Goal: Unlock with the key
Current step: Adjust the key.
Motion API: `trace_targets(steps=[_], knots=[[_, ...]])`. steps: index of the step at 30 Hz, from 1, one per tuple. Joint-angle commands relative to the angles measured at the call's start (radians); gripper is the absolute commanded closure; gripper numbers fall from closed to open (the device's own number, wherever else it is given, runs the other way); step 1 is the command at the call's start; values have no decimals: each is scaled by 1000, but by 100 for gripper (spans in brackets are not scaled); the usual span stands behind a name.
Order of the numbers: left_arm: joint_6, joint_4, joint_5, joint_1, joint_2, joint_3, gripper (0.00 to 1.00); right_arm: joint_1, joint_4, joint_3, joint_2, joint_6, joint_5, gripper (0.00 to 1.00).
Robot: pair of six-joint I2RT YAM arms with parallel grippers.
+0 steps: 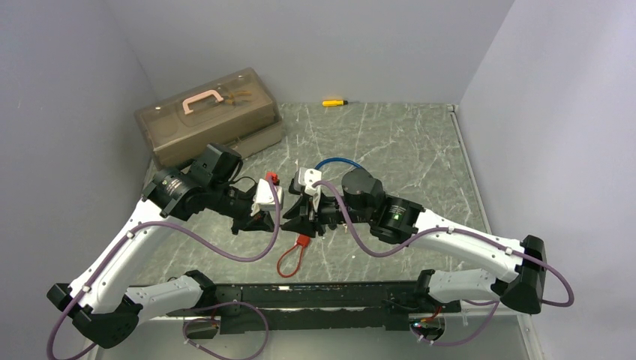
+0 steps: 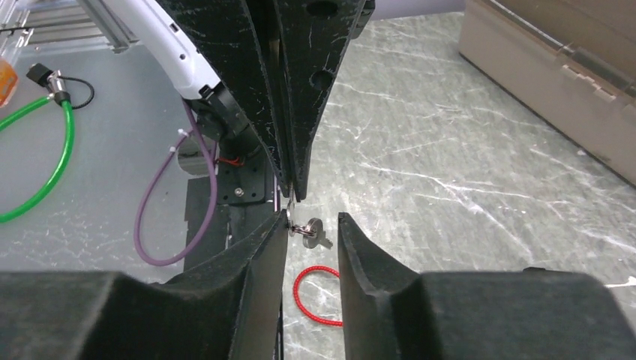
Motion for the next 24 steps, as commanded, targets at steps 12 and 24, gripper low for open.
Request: trace_targets(steps=[12,24], knots=[[-32,16,13,-5,-15,18,100,3,-58,70,46,-35,-8,100],[-79,50,7,-4,20,46,100,1,-49,-15,-54,6,48,100]])
